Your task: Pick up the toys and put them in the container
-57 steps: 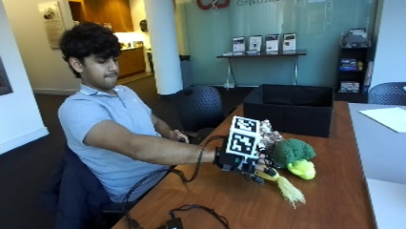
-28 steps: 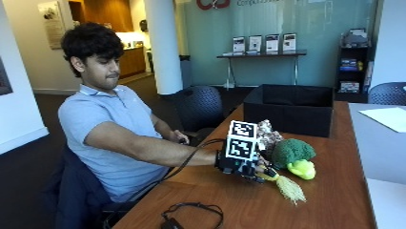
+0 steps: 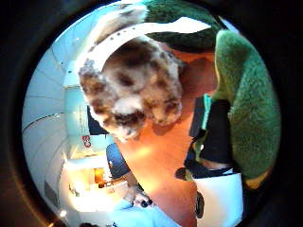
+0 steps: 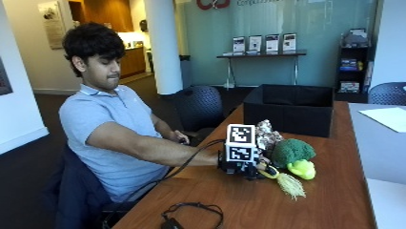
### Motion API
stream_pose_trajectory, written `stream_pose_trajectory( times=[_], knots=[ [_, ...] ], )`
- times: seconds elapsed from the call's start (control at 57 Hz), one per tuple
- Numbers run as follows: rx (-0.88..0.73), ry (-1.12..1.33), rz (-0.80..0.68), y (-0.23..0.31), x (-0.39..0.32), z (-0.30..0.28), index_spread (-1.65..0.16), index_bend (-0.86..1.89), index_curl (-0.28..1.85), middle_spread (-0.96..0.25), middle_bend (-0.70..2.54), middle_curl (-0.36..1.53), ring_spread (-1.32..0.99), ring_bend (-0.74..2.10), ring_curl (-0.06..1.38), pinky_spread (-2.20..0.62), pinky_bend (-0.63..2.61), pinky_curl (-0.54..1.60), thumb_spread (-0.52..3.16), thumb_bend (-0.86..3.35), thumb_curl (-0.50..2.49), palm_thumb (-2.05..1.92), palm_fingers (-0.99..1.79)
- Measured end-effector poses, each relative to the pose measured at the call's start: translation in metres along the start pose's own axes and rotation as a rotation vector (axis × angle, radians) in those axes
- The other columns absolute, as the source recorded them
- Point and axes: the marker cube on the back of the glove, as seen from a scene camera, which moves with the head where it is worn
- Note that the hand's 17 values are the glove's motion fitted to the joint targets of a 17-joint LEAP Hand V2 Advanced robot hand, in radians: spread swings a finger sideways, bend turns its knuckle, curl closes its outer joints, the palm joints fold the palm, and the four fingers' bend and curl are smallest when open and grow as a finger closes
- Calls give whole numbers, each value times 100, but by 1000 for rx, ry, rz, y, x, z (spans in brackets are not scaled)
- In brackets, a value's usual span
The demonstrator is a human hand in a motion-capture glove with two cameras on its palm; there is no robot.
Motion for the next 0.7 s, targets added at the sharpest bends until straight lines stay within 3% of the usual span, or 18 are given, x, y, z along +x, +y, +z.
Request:
stream_pose_trajectory(
  times=[0.14,0.369,0.702],
  knots=[
    [135,0,-10,0,-7,2,-9,110,68,7,17,18,2,24,7,-12,85,39,171,14,14,12,8],
    [357,61,-9,2,-13,-6,-5,102,69,6,28,25,0,56,15,-22,87,36,169,38,25,32,61],
    [455,108,-55,-3,-64,-102,-6,88,77,3,30,30,-6,71,21,-33,95,39,161,55,39,44,75]
  ],
)
